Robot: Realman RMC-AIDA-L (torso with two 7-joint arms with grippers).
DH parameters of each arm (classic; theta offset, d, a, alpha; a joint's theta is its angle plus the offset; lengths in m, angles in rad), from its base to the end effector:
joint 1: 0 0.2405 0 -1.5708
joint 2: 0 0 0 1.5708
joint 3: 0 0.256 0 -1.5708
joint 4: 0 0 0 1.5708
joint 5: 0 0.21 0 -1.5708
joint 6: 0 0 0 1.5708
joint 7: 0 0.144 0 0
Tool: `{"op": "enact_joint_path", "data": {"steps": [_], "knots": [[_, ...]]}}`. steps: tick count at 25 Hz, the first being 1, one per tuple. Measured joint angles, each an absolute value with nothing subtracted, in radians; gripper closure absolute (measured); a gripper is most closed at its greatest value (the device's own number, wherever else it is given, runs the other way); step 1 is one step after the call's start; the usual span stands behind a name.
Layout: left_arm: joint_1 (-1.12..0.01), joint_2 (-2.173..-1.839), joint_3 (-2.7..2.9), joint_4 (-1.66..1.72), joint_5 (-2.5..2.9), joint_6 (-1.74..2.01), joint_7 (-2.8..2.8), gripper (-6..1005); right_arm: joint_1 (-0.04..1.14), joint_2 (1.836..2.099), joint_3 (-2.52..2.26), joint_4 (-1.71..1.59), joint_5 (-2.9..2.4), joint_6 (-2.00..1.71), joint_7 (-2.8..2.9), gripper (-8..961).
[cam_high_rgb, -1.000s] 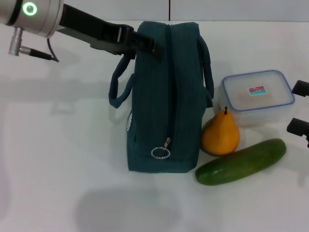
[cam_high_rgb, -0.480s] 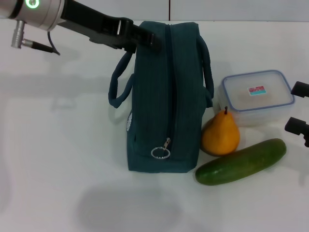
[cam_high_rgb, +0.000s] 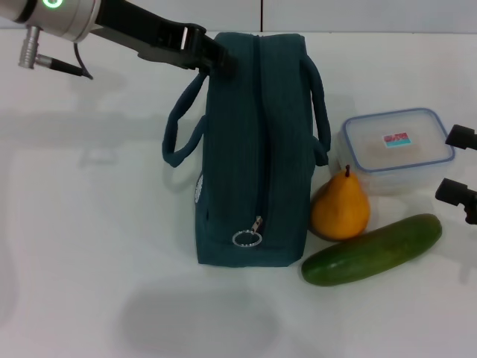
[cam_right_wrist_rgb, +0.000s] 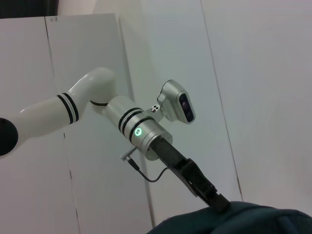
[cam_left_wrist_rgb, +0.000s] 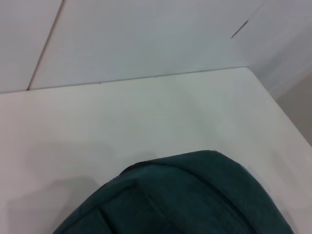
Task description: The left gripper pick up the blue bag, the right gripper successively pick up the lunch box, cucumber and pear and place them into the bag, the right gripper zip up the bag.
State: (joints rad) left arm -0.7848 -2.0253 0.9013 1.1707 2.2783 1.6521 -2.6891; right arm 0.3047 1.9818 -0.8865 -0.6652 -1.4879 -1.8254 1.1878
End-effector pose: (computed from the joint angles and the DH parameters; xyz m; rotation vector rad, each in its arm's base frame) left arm -0.1392 0.3968 0.0612 -2.5451 -1.4306 -0.2422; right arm 0.2708 0.2717 0.0552 -2.5895 0.3211 1.1502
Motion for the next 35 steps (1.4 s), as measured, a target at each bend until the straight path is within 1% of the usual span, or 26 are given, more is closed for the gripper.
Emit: {"op": "enact_joint_path", "data": {"steps": [4,10,15,23,27,35], "knots": [[-0.788,-2.024,0.902,1.170,2.292,1.653,-2.701,607,0.308,1.982,-0.885,-0.657,-1.488,-1.824,1.188,105],[-0.807,-2.022,0.904,1.168,2.343,1.659,-2.743,872,0.308,1.982,-0.882,-0.651,-1.488,-1.818,1.194,105],[-0.815,-2.021,0.906,1.159,2.345,1.661,-2.747,929,0.309,1.984,-0.879,-0.636,-1.469,-1.762,1.234,106],[-0.822,-2.021,0.907,1.158,2.345,1.664,-2.761,929,0.310,1.988,-0.783,-0.467,-1.320,-1.707,1.239,107],[-0.827,-2.016,0.907,1.158,2.346,1.671,-2.771,929,0.317,1.988,-0.689,-0.356,-1.279,-1.671,1.246,107],[-0.829,-2.014,0.907,1.158,2.341,1.678,-2.767,929,0.324,1.991,-0.647,-0.178,-1.163,-1.581,1.269,108]]}}
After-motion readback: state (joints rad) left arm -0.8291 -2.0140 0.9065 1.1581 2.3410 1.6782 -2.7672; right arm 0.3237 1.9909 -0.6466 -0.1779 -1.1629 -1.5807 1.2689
